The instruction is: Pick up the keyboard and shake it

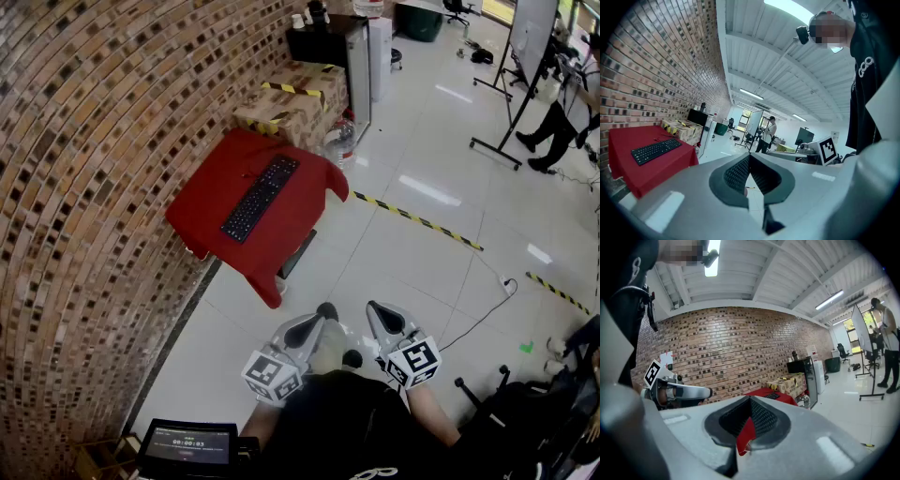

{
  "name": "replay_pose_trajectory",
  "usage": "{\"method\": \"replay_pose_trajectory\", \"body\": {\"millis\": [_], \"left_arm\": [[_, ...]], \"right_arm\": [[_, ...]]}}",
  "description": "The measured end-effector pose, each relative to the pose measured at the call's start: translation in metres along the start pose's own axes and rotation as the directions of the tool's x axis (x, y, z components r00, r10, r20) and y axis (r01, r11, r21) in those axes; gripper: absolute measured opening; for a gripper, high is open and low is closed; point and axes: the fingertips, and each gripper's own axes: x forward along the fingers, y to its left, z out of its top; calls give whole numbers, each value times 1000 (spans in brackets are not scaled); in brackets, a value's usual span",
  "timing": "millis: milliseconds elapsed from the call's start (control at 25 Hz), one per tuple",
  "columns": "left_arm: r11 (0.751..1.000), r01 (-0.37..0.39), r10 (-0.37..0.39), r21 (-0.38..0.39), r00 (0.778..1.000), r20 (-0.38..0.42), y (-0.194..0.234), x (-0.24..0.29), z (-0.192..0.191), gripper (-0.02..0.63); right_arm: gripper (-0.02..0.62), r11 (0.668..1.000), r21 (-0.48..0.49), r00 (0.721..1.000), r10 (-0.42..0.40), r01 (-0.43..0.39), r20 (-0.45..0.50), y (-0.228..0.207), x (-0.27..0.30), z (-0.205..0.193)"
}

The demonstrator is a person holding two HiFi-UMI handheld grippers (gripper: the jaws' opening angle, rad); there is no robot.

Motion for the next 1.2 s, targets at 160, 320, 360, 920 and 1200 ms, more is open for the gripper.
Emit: {"method": "replay_pose_trajectory", "body": {"millis": [160, 320, 360, 920, 1200], "left_arm": [[1000, 17, -17, 2, 1000, -2, 11, 16, 7, 15], [998, 55, -55, 6, 998, -5, 21, 42, 13, 15], [998, 62, -62, 4, 998, -5, 25, 49, 15, 15], [992, 121, -121, -45, 993, 7, 123, 136, 64, 15], [984, 166, -166, -64, 986, 2, 169, 169, 90, 15]], "right_arm": [[-9, 1000, 2, 1000, -14, 14, 5, -11, 10, 3], [-10, 998, 6, 998, -60, 60, -2, -32, 14, 5], [-9, 997, 6, 998, -70, 70, -3, -37, 17, 7], [-10, 989, -33, 988, -144, 142, -63, -108, 116, 50], [-9, 981, -47, 978, -194, 191, -78, -125, 162, 68]]}}
